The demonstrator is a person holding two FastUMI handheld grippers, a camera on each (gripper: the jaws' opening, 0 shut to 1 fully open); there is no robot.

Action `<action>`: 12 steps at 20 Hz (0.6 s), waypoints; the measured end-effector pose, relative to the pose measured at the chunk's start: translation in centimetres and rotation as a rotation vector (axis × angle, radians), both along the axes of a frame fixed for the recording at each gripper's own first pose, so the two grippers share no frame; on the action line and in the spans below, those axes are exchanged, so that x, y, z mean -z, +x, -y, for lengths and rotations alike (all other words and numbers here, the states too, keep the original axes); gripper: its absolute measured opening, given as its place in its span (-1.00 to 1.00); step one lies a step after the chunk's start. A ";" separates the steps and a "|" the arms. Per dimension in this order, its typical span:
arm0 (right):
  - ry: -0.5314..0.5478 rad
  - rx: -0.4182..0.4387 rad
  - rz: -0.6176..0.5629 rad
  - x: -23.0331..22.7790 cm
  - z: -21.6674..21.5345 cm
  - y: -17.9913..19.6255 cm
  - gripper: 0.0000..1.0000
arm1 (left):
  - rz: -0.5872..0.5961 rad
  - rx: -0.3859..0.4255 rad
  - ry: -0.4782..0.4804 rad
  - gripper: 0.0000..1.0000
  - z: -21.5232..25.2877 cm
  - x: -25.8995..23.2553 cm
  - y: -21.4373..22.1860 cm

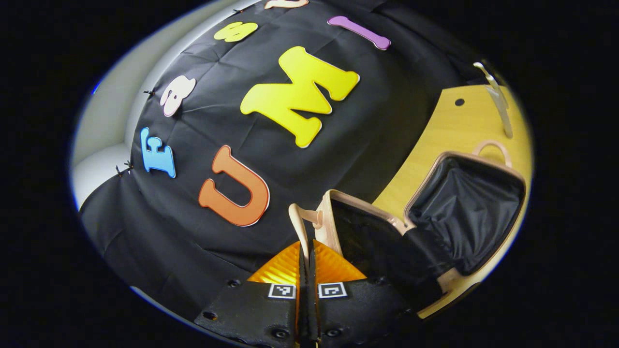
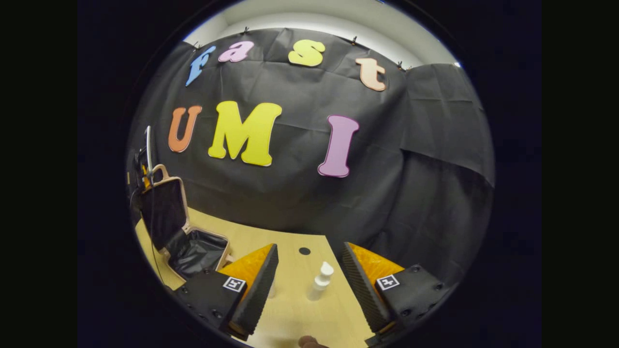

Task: First open the suitcase, pack the skin care products into it, and then close the suitcase.

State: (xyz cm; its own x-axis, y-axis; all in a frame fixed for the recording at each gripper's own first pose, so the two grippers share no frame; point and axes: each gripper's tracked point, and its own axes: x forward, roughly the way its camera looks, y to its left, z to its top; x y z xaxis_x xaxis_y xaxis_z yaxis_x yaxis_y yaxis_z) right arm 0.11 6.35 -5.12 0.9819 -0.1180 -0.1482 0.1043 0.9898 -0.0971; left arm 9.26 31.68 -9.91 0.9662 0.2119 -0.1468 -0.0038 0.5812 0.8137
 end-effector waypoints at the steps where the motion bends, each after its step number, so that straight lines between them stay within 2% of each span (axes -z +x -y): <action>1: -0.019 -0.002 -0.003 0.0 -0.6 -0.1 0.58 | -0.003 0.002 0.003 -0.94 -1.7 0.7 0.3; 6: -0.058 -0.039 -0.060 1.4 -3.7 -0.4 0.58 | -0.060 -0.054 -0.086 -0.95 -9.0 5.5 1.7; 7: -0.058 -0.043 -0.067 1.5 -4.3 -0.3 0.58 | -0.085 -0.090 -0.105 -0.94 -10.6 6.9 1.7; 12: -0.080 -0.070 -0.076 1.3 -6.4 -0.1 0.58 | -0.201 -0.144 -0.294 -0.94 -14.6 14.3 1.0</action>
State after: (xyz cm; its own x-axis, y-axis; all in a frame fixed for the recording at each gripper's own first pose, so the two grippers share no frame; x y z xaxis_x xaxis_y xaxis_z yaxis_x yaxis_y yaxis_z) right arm 0.06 12.75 -6.46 0.9744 -0.0645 -0.2155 0.0249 0.9831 -0.1814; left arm 10.22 46.29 -24.19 0.8756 0.2638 -0.4047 0.0401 0.7952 0.6050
